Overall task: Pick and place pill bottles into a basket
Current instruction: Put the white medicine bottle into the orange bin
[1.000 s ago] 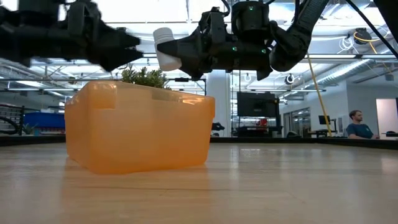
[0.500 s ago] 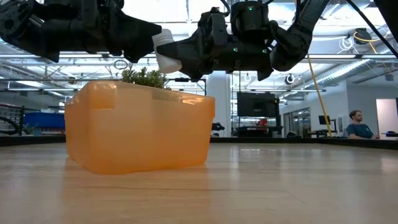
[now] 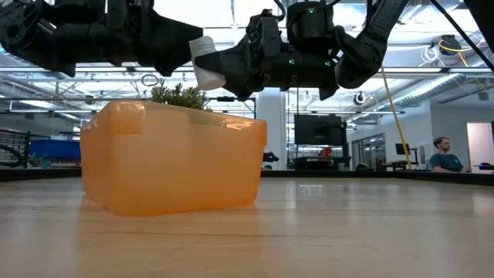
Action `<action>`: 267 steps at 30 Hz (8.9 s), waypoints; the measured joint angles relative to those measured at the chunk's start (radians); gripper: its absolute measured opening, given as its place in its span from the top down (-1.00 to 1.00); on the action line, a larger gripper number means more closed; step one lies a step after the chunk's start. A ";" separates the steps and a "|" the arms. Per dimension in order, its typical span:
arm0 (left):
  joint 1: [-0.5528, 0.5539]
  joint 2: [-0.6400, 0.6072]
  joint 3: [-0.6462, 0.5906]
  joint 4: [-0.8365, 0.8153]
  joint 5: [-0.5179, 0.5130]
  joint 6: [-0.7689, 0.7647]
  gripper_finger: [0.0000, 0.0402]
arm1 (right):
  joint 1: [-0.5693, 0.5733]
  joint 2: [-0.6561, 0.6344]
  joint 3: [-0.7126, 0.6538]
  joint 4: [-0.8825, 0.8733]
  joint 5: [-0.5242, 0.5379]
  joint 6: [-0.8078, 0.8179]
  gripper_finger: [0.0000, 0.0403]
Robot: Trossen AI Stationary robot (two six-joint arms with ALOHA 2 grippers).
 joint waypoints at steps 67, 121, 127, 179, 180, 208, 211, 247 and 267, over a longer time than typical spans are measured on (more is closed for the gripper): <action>-0.104 -0.157 -0.001 -0.255 0.148 0.105 0.21 | -0.044 -0.410 -0.305 -0.084 0.318 -0.001 -0.68; -0.144 0.429 0.077 0.021 0.241 -0.052 0.21 | -0.085 -0.512 -0.385 -0.061 0.344 0.026 -0.68; -0.144 0.429 0.076 0.019 0.240 -0.020 0.21 | -0.085 -0.512 -0.385 -0.061 0.344 0.026 -0.68; -0.035 -0.838 -0.119 -1.036 -0.161 -0.050 -0.42 | 0.051 -1.080 -0.321 -0.988 0.660 -0.082 -0.66; -0.035 -0.852 -0.157 -0.995 -0.164 -0.069 -0.41 | 0.078 -1.095 -0.292 -1.074 0.709 -0.065 -0.66; -0.035 -0.932 -0.299 -0.893 -0.268 -0.127 -0.19 | 0.491 -0.513 0.449 -2.319 0.490 0.815 -0.66; -0.035 -0.934 -0.299 -0.893 -0.268 -0.121 -0.17 | 0.544 -0.503 0.449 -2.299 0.449 0.937 -0.66; -0.037 -0.935 -0.327 -0.760 -0.156 -0.087 -0.14 | 0.785 -0.255 0.353 -2.001 0.343 1.257 -0.66; -0.037 -0.935 -0.327 -0.761 -0.156 -0.092 -0.15 | 0.786 -0.245 0.227 -1.845 0.309 1.255 -0.66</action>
